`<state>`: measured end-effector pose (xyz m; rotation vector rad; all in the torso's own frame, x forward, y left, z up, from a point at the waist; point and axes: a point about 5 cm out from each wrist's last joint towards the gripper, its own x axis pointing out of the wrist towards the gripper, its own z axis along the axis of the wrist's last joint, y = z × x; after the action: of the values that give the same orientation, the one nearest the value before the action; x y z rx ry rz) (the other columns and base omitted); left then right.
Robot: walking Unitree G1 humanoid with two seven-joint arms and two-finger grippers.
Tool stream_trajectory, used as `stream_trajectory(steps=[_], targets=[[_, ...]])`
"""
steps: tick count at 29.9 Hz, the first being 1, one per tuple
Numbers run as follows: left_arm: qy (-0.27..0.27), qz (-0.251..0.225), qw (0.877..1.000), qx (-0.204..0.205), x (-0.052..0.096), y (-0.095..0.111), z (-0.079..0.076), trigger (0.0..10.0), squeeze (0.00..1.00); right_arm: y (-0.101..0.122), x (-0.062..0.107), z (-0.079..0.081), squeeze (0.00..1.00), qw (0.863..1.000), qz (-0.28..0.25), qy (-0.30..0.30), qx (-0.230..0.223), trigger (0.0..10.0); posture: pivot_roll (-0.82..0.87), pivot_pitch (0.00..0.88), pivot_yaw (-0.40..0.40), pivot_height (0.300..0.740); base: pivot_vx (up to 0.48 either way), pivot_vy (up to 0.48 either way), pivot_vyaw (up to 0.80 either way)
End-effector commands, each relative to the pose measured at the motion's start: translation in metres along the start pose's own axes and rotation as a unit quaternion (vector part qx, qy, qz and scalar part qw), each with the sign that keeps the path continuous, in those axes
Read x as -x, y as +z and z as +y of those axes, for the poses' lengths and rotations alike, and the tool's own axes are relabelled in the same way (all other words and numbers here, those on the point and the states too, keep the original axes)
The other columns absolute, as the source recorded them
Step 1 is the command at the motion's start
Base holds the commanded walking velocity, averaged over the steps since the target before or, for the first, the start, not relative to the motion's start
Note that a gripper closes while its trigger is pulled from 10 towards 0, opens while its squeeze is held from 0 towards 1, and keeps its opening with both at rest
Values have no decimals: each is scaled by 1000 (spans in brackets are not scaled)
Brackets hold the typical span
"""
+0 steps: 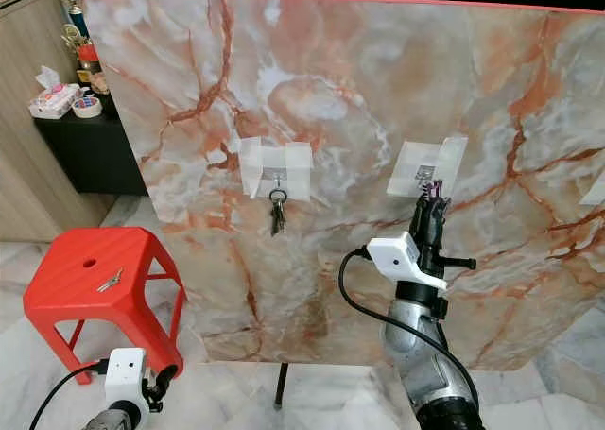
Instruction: Hang keys on a hook
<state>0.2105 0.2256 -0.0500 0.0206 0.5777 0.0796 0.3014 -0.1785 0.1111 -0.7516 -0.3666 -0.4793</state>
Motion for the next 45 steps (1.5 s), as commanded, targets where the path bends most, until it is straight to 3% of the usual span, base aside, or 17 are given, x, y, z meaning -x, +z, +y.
stream_trajectory(steps=[1, 24, 45], targets=[[1, 0, 1000, 8, 0, -1, 0, 10000, 0, -1, -5, 0, 0, 1000, 2, 1, 1, 10000, 68, 0, -56, 740, 0, 0, 0], [4, 10, 1000, 10, 2, -4, 2, 10000, 0, 4, -12, 11, 0, 1000, 2, 20, -10, 10000, 72, 0, -57, 740, 0, 0, 0], [3, 4, 1000, 11, 0, -2, 0, 10000, 0, -2, -12, 12, 0, 999, 18, 25, 17, 10000, 70, 0, -58, 740, 0, 0, 0]])
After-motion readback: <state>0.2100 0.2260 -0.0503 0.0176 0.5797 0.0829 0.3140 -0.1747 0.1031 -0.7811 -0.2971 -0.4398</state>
